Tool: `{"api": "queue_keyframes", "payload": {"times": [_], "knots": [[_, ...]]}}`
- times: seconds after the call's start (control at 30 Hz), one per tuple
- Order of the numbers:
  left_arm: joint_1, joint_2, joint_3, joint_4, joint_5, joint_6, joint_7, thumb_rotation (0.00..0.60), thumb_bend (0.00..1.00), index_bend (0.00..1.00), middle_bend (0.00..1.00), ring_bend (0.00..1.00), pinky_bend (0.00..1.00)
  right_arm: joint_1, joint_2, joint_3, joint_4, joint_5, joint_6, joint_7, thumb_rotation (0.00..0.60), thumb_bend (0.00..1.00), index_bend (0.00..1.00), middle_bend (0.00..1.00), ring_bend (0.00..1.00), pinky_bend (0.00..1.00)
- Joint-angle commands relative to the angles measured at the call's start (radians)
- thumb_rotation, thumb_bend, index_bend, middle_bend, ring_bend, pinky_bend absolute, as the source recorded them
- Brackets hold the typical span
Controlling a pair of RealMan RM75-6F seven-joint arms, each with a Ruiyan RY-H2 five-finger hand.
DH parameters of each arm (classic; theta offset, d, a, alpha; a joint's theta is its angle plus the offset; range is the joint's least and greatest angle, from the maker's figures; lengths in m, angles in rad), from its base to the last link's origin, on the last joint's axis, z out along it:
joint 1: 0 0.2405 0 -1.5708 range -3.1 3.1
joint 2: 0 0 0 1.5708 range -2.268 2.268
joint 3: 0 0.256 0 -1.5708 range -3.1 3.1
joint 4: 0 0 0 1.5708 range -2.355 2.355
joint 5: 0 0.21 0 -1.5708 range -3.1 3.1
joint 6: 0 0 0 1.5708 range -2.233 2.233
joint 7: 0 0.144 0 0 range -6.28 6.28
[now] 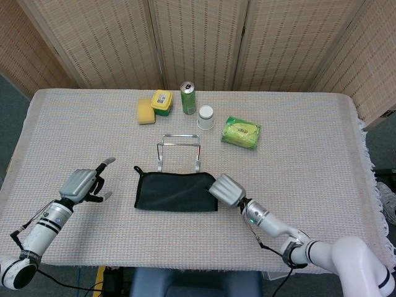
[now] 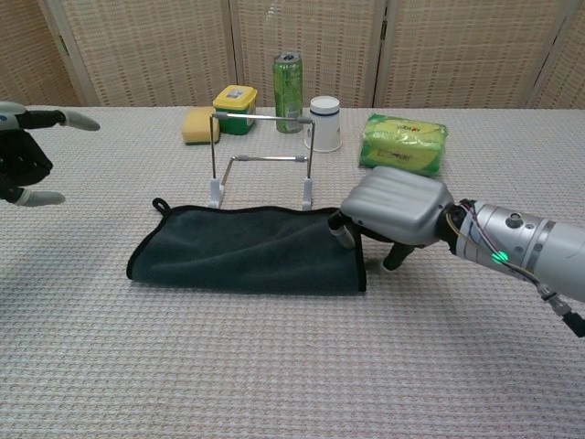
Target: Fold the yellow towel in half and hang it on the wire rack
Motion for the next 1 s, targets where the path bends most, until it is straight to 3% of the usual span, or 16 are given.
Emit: {"api": "queue_keyframes", "payload": {"times": [0.03, 0.6, 1.0], "knots": [[0.001, 0.001, 0.0, 0.001, 0.0, -0.001, -0.003, 0.6, 0.34, 0.05, 0.84, 0.77, 0.87, 0.001, -0.009, 0.002, 0.009, -0.002, 0.003, -0.002, 0.6, 0.25, 0.5, 0.85, 1.0, 1.0], [0.011, 0.009, 0.003, 0.003, 0.01, -0.01, -0.036, 0.6, 0.33, 0.05, 0.84, 0.77, 0.87, 0.014, -0.067, 0.001, 0.083, -0.025, 0.022, -0.003, 0.6, 0.29, 0.5, 0.85, 1.0, 1.0], [0.018, 0.016, 0.004, 0.004, 0.017, -0.008, -0.053, 0.6, 0.33, 0.05, 0.84, 0.77, 0.87, 0.019, -0.091, 0.003, 0.111, -0.033, 0.038, 0.011, 0.6, 0.41, 0.5, 0.86, 1.0, 1.0]]}}
